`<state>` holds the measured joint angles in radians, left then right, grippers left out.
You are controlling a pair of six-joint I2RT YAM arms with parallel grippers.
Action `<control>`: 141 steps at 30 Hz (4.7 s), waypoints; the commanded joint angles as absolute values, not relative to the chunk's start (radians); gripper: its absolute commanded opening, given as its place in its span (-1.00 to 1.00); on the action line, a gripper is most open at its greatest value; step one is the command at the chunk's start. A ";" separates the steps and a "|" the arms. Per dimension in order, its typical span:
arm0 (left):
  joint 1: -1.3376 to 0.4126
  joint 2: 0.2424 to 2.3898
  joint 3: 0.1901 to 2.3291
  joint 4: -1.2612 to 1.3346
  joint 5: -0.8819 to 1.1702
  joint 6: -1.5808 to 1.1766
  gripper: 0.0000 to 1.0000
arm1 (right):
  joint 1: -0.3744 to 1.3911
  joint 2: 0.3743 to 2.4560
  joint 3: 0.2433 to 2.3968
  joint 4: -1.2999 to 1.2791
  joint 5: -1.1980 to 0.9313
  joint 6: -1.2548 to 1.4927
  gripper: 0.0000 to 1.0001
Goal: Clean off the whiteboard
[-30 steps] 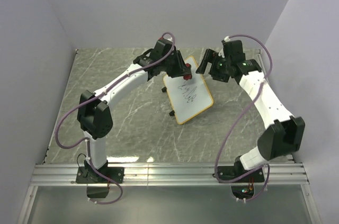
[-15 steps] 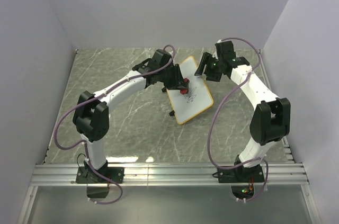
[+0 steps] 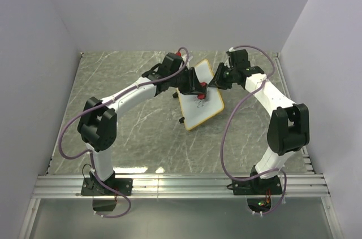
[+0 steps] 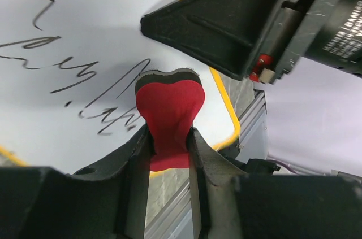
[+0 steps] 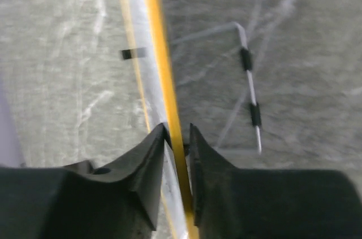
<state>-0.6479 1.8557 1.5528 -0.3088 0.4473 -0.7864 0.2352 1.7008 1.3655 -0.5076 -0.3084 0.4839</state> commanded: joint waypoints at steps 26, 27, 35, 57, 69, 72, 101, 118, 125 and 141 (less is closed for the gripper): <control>-0.604 2.016 1.353 -0.228 0.282 -0.715 -0.99 | 0.248 1.658 1.347 -0.525 -0.308 0.425 -1.00; -0.604 2.013 1.354 -0.233 0.284 -0.706 -0.99 | 0.247 1.660 1.350 -0.526 -0.308 0.425 -1.00; -0.721 1.913 1.385 -0.279 0.357 -0.644 -0.99 | 0.249 1.690 1.381 -0.523 -0.321 0.443 -1.00; -0.611 2.195 1.758 -0.485 0.466 -0.632 -0.99 | 0.278 1.649 1.296 -0.499 -0.325 0.446 -1.00; -0.486 2.287 1.783 -0.704 0.264 -0.482 -0.99 | 0.293 1.646 1.258 -0.472 -0.327 0.446 -1.00; -0.498 2.266 1.776 -0.689 0.296 -0.492 -0.99 | 0.298 1.654 1.261 -0.469 -0.328 0.448 -1.00; -0.497 2.410 2.117 -0.711 0.454 -0.583 -0.99 | 0.318 1.666 1.266 -0.476 -0.322 0.440 -1.00; -0.390 2.180 1.970 -0.713 0.338 -0.540 -0.99 | 0.325 1.651 1.250 -0.436 -0.324 0.465 -1.00; -0.262 1.979 1.778 -0.703 0.235 -0.543 -0.99 | 0.325 1.615 1.244 -0.425 -0.311 0.463 0.18; -0.189 1.683 1.111 -0.589 -0.049 -0.551 -0.11 | 0.302 1.309 1.290 -0.551 -0.087 0.410 0.99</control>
